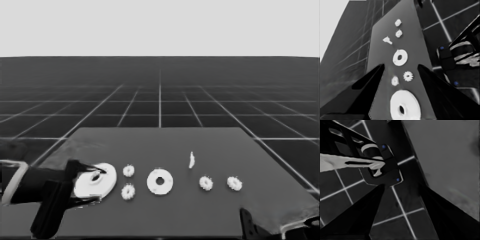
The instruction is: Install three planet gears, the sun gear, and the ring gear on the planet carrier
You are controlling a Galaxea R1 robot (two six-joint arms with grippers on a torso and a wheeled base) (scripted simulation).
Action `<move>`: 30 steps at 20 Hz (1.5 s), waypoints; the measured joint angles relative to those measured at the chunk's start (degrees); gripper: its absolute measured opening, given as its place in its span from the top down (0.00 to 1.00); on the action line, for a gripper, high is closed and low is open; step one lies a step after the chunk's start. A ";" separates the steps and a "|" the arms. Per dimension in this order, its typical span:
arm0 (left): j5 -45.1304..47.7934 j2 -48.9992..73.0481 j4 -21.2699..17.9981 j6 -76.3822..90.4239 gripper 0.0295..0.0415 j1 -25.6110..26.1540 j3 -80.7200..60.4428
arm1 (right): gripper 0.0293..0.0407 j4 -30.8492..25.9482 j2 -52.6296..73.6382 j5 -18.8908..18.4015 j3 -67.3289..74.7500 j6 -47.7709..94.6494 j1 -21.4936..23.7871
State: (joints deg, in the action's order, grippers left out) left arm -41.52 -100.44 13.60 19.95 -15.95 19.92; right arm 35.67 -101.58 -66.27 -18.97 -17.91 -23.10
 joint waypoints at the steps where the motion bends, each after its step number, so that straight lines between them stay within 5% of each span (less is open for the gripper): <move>1: 1.12 -0.06 1.69 0.06 0.99 -1.49 1.63 | 0.87 1.78 0.32 -0.56 -1.34 -0.08 1.17; 2: 1.80 -0.08 2.72 0.10 0.84 -2.40 2.64 | 0.62 2.83 0.52 -0.88 -2.13 -0.12 1.85; 3: 2.19 -0.10 3.31 0.12 0.57 -2.93 3.22 | 0.34 3.44 0.63 -1.08 -2.58 -0.15 2.24; 4: -24.38 -14.02 31.02 -27.73 0.34 -1.09 1.16 | 0.24 3.80 0.70 -1.19 -2.84 -0.17 2.47; 5: -52.98 -32.94 27.19 -56.37 0.20 -0.61 4.24 | 0.21 4.01 0.73 -1.25 -2.99 -0.18 2.60; 6: -53.48 -42.78 9.28 -83.51 0.09 -0.65 14.27 | 0.20 4.13 0.76 -1.29 -3.07 -0.18 2.67; 7: -52.53 -44.71 -1.63 -95.14 0.13 0.20 23.53 | 0.20 4.20 0.77 -1.31 -3.12 -0.18 2.72; 8: -50.90 -45.22 -7.80 -100.00 0.19 1.10 30.27 | 0.19 4.24 0.77 -1.33 -3.15 -0.19 2.74; 10: -49.32 -45.90 -13.48 -103.21 0.24 2.17 37.67 | 0.19 4.28 0.78 -1.34 -3.18 -0.19 2.77; 13: -48.79 -46.38 -15.87 -103.95 0.25 2.69 41.44 | 0.19 4.30 0.78 -1.34 -3.19 -0.19 2.77; 14: -47.80 -46.30 -4.39 -104.40 0.25 12.32 41.40 | 0.19 4.30 0.78 -1.34 -3.19 -0.19 2.77; 15: -46.92 -46.84 2.39 -102.95 0.25 20.60 43.77 | 0.19 4.30 0.78 -1.34 -3.19 -0.19 2.78; 17: -44.89 -48.13 7.76 -99.91 0.25 27.20 48.87 | 0.19 4.30 0.78 -1.34 -3.19 -0.19 2.78; 23: -43.48 -49.01 9.64 -98.08 0.26 29.52 51.94 | 0.19 4.30 0.78 -1.34 -3.19 -0.19 2.78; 25: -43.38 -49.07 9.81 -97.99 0.85 29.60 52.16 | 0.19 4.30 0.78 -1.34 -3.19 -0.19 2.78; 30: -43.30 -49.11 9.93 -97.93 0.86 29.78 52.33 | 0.19 4.30 0.78 -1.34 -3.19 -0.19 2.78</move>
State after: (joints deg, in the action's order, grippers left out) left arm -84.81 -149.55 23.53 -77.98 13.82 72.25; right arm 39.97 -100.80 -67.61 -22.16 -18.10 -20.32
